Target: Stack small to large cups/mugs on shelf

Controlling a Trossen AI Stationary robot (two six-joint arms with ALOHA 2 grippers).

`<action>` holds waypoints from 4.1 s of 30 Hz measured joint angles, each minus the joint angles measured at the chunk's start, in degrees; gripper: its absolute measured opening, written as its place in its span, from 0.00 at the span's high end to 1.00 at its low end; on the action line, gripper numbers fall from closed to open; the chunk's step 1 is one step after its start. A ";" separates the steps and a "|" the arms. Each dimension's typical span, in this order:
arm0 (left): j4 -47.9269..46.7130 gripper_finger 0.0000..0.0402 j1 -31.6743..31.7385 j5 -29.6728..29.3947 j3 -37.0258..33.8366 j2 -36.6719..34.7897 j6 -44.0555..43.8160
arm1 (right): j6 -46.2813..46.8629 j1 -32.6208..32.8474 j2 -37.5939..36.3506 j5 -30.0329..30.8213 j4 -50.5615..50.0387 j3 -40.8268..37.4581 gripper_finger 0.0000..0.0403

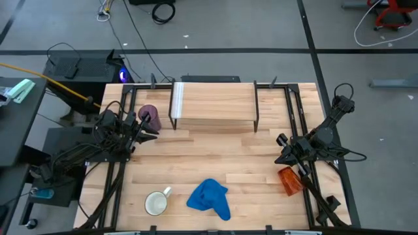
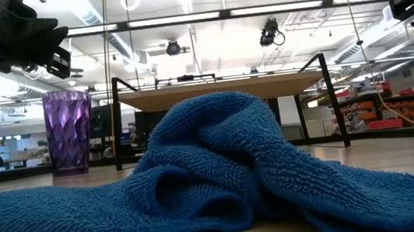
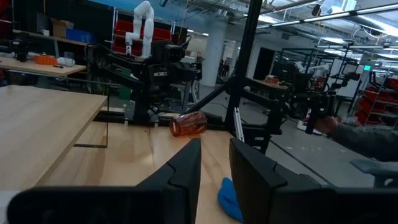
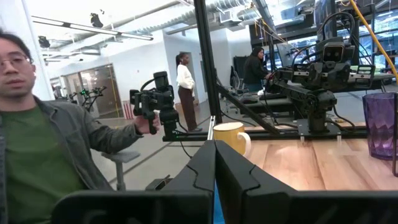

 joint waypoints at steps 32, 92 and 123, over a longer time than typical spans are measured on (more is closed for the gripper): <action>14.02 0.78 -0.05 -11.78 0.00 -0.02 -19.55 | -11.15 -0.07 -0.02 13.54 24.51 2.82 0.97; -0.97 0.77 9.13 -19.37 16.63 13.99 -28.49 | 54.45 -15.63 24.48 33.28 -65.57 49.19 0.84; -20.48 0.80 30.37 -0.10 38.49 43.91 -28.57 | 41.44 -59.61 36.04 -11.83 -66.63 62.01 0.84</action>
